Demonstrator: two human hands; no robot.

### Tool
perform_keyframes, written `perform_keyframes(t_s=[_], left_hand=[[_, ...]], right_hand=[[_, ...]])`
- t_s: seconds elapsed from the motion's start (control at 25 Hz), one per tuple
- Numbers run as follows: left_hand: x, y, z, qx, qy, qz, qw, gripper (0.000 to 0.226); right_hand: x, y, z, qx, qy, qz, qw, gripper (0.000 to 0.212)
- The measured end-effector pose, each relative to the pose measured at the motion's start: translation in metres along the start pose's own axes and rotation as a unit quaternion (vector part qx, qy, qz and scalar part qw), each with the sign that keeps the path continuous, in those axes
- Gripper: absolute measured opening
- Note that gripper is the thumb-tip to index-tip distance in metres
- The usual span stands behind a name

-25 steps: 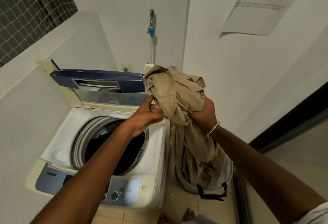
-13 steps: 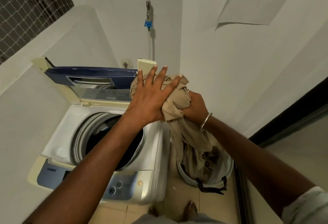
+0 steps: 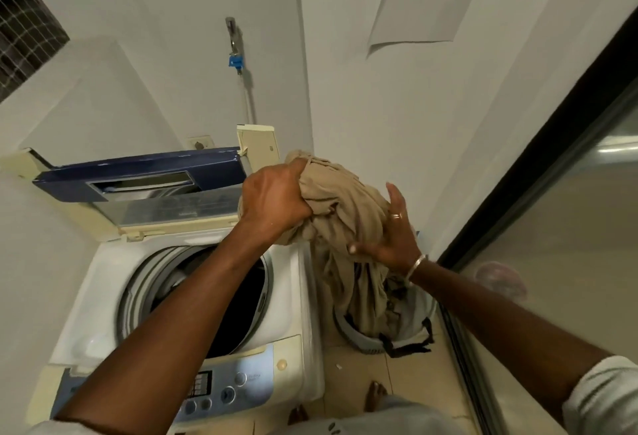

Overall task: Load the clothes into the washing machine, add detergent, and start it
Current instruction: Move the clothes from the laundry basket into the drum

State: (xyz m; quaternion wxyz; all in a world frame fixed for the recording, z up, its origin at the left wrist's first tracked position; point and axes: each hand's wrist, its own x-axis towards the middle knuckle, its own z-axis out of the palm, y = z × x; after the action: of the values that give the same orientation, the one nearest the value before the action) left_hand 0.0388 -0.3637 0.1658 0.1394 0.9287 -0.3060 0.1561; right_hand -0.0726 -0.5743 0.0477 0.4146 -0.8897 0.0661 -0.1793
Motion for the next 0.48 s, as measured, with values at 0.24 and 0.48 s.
perform_keyframes(t_s=[0.24,0.48], left_hand=[[-0.004,0.002,-0.023,-0.177,0.031,-0.151,0.972,0.052],[-0.021,-0.022,-0.014,-0.383,0.052,-0.244,0.890,0.035]], right_hand=[[-0.037,0.047,0.053,0.057,0.025,0.265,0.962,0.134],[0.032,0.001,0.032,0.136,0.172,0.376,0.900,0.027]])
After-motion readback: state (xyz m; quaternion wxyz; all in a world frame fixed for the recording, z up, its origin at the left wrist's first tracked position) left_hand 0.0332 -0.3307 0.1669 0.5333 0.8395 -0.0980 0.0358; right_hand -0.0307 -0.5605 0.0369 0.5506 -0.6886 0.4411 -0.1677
